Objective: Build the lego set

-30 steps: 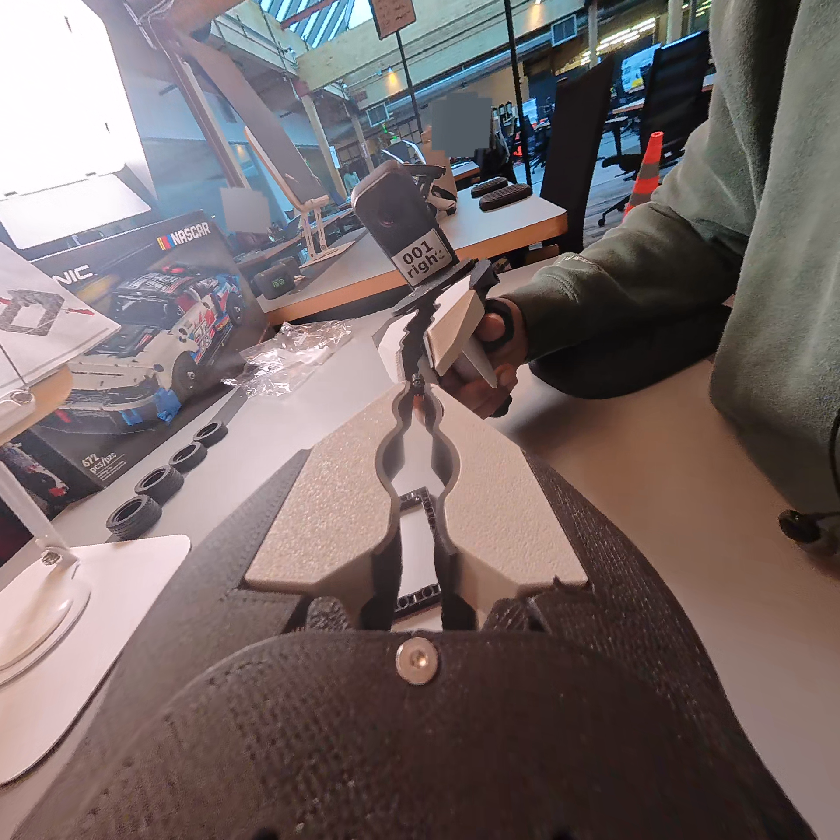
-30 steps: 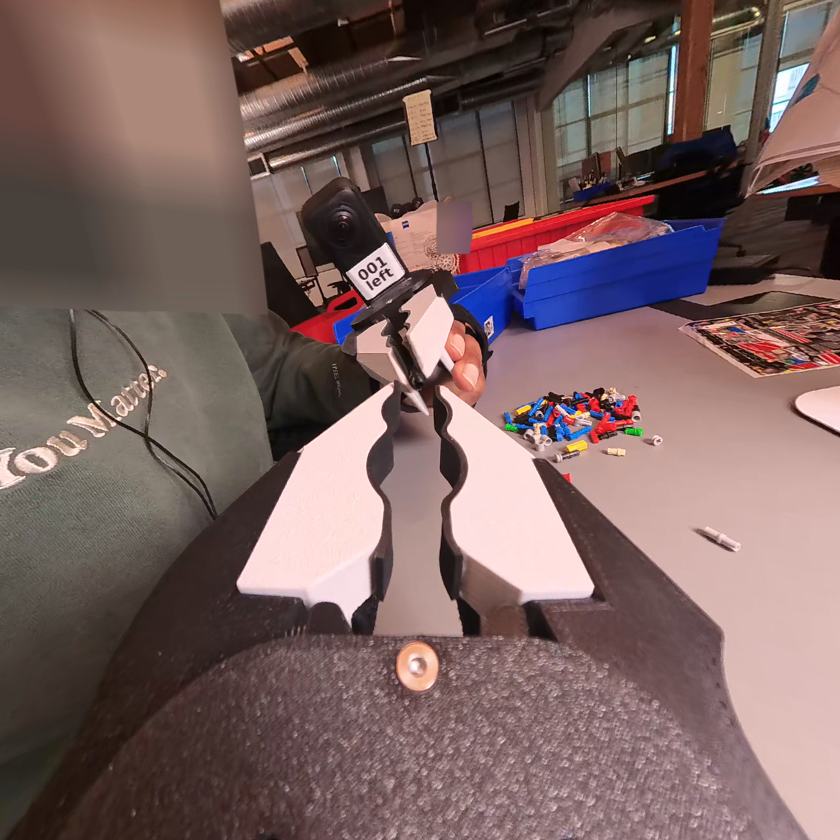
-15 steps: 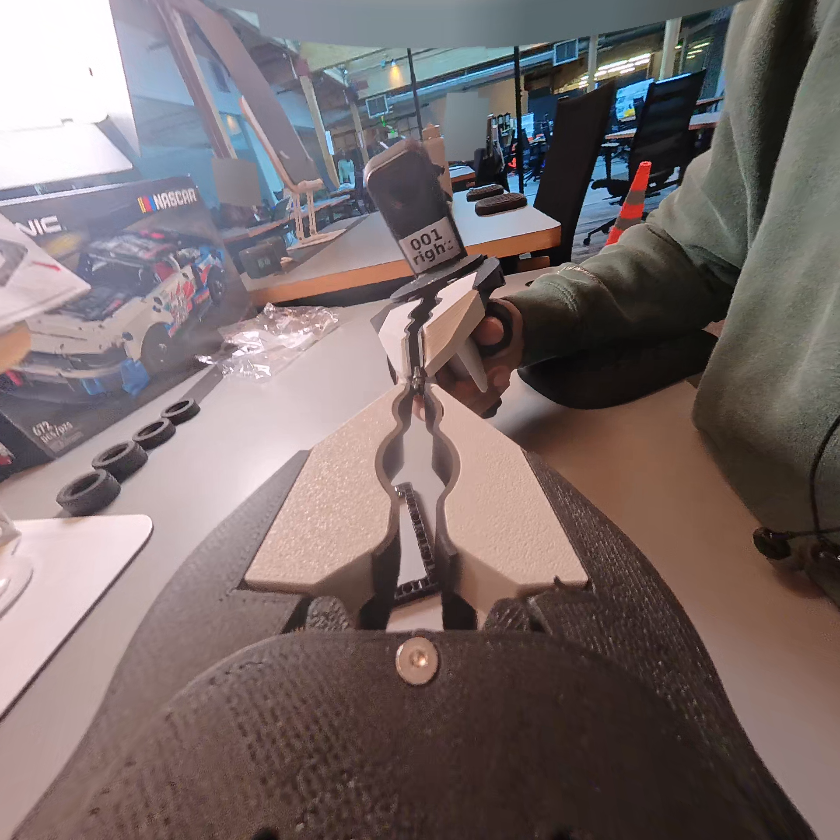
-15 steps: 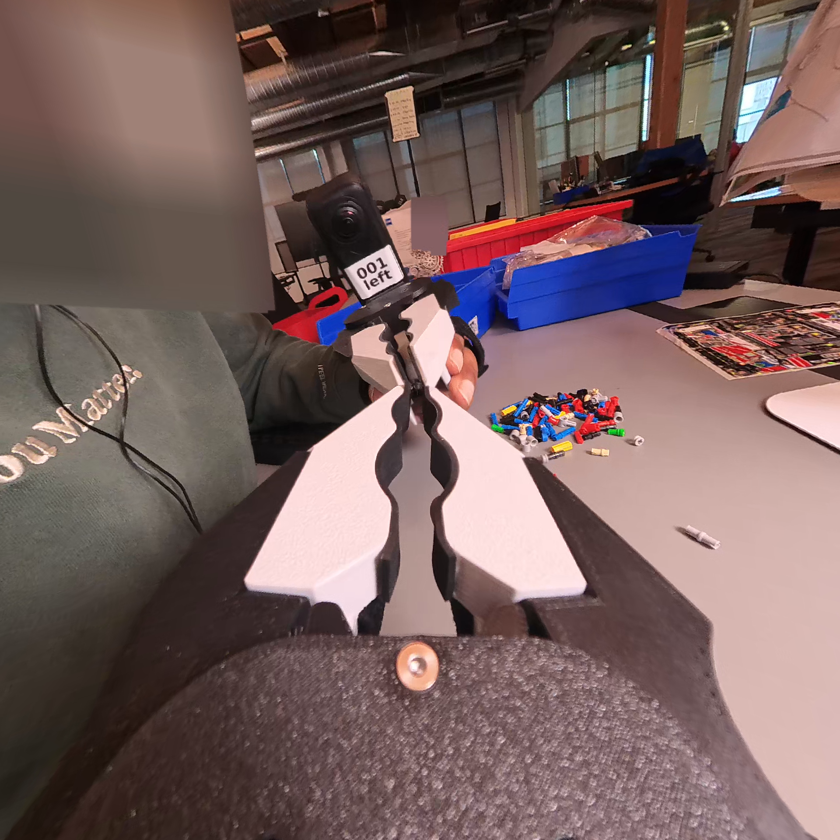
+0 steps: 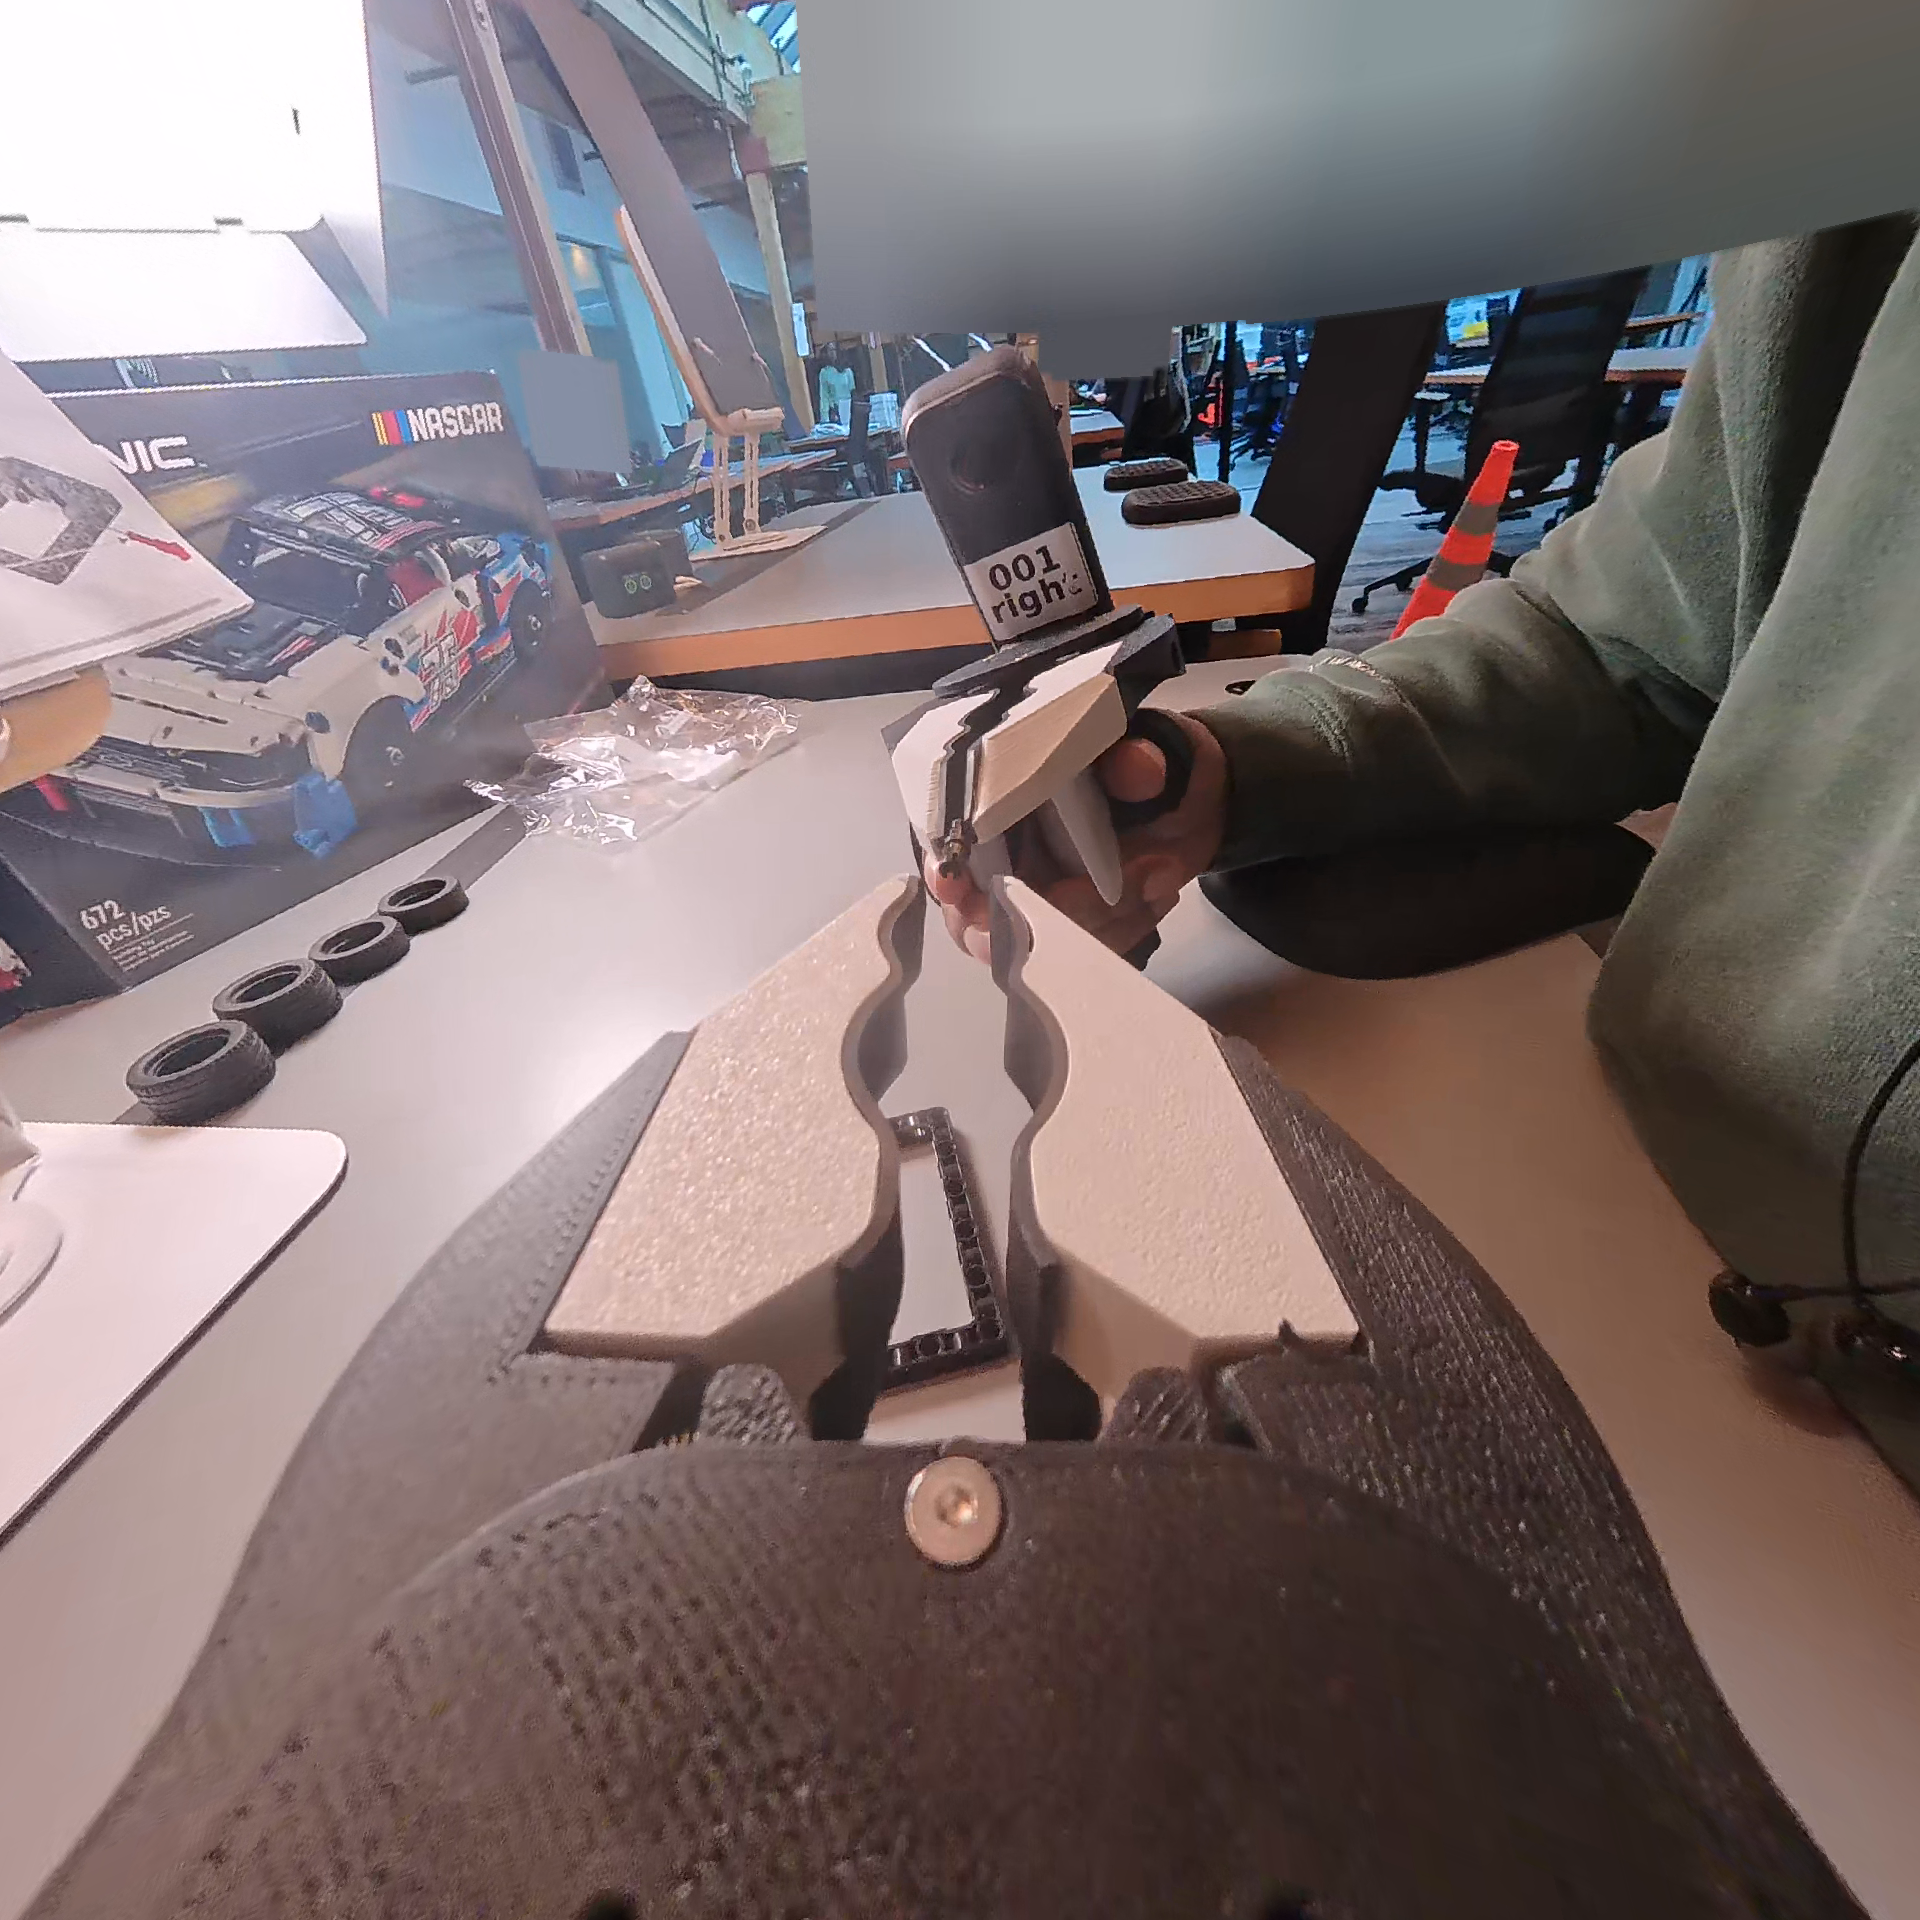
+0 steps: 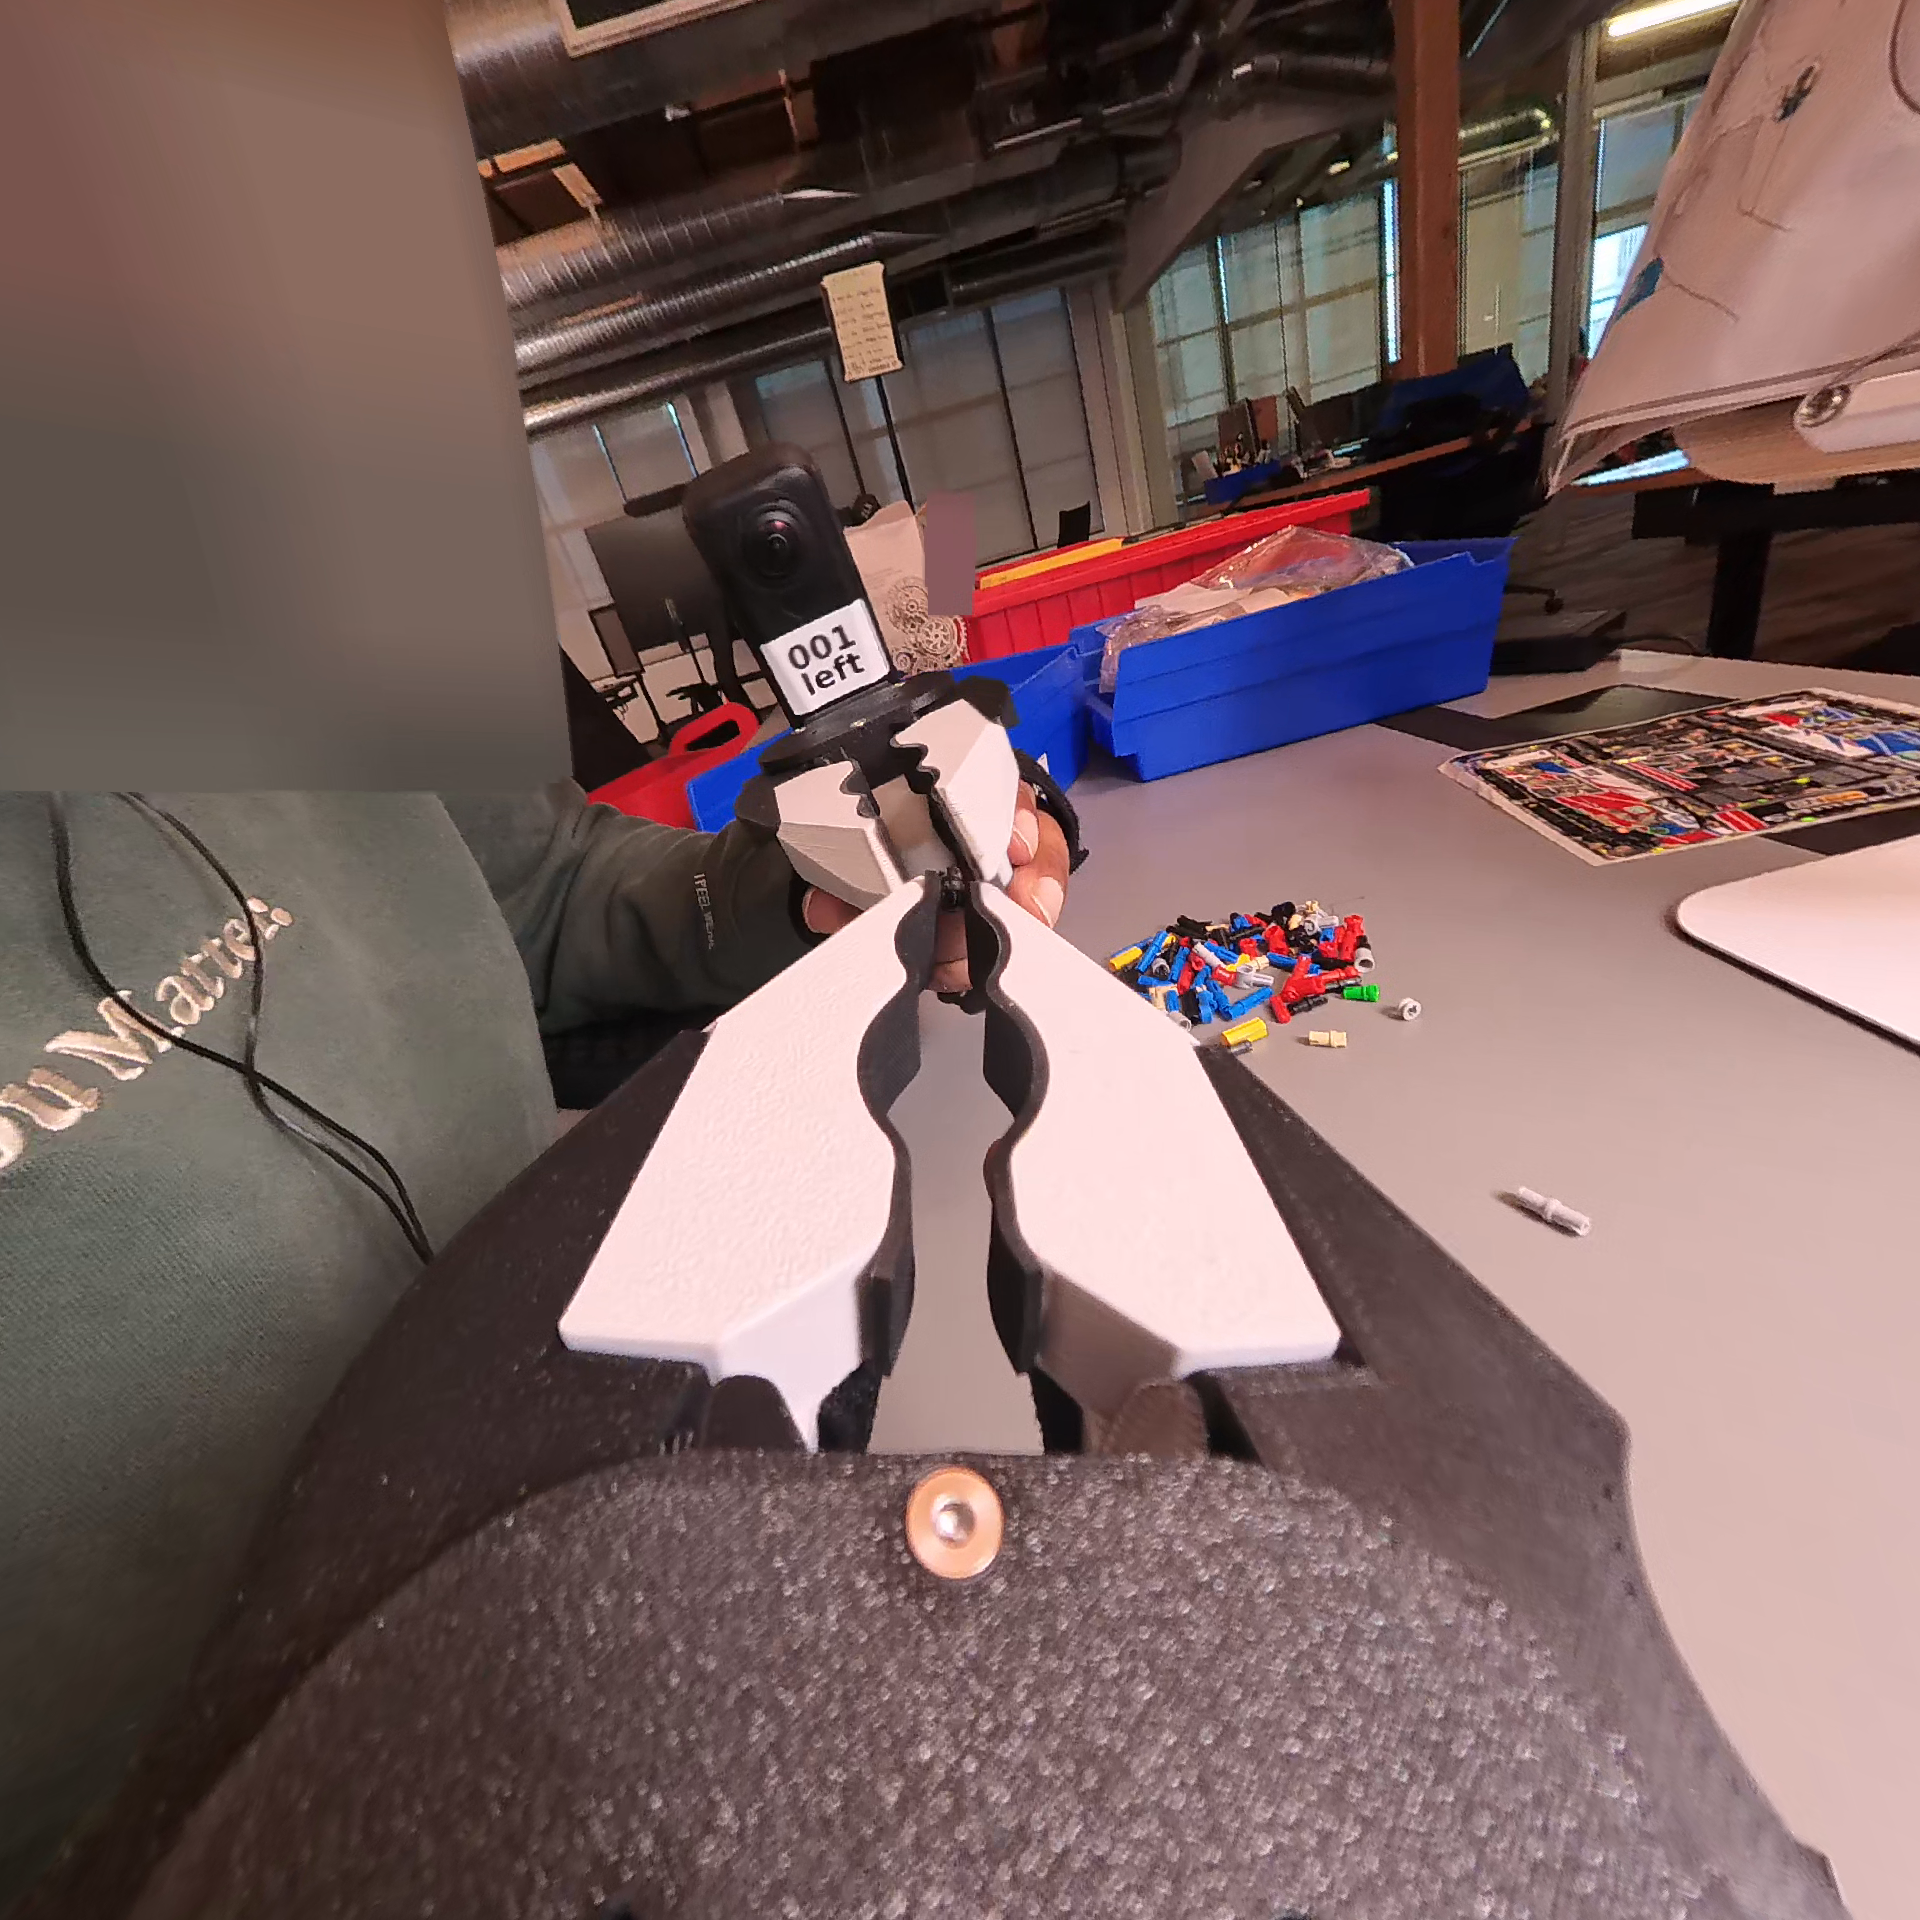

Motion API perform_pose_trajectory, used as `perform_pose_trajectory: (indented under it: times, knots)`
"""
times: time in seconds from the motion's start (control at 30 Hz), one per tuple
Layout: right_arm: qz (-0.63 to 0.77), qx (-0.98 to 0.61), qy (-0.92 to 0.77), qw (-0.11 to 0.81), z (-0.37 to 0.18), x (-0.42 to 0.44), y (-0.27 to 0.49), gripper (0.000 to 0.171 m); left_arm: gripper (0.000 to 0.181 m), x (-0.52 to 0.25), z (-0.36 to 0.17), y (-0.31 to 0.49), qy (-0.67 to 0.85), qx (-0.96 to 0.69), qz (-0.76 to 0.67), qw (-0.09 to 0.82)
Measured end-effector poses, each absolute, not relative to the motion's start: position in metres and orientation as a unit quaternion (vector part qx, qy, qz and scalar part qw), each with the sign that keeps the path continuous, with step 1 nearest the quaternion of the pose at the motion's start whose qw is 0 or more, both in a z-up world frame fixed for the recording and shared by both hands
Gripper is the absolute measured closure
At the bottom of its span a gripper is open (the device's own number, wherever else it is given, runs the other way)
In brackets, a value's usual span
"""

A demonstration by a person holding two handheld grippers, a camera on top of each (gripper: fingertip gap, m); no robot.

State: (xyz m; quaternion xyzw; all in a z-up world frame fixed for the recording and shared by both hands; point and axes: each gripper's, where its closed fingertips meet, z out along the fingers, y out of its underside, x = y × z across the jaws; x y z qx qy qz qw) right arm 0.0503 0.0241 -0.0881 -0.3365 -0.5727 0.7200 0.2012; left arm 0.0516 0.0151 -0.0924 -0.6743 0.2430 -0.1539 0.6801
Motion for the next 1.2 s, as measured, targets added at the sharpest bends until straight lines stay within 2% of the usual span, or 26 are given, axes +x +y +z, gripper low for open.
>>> perform_pose_trajectory:
  times: [0.27,0.47,0.9,1.07,1.17,1.2]
  knots:
    - [0.686,-0.254,-0.617,0.291,-0.087,0.060,0.010,0.169,0.174,0.063,-0.085,0.006,0.234,-0.659,-0.253,0.668]
    - [0.674,-0.223,-0.626,0.321,-0.083,0.064,0.006,0.169,0.174,0.068,-0.085,0.002,0.236,-0.657,-0.286,0.657]
    - [0.653,-0.197,-0.640,0.353,-0.084,0.067,0.003,0.169,0.179,0.071,-0.086,0.002,0.247,-0.660,-0.280,0.652]
    - [0.651,-0.216,-0.640,0.346,-0.086,0.064,0.006,0.168,0.180,0.068,-0.087,0.004,0.274,-0.662,-0.209,0.666]
    - [0.682,-0.248,-0.624,0.291,-0.085,0.065,0.009,0.143,0.180,0.068,-0.083,0.004,0.306,-0.650,-0.135,0.682]
    - [0.695,-0.255,-0.617,0.268,-0.083,0.066,0.010,0.140,0.180,0.068,-0.082,0.004,0.314,-0.646,-0.116,0.687]
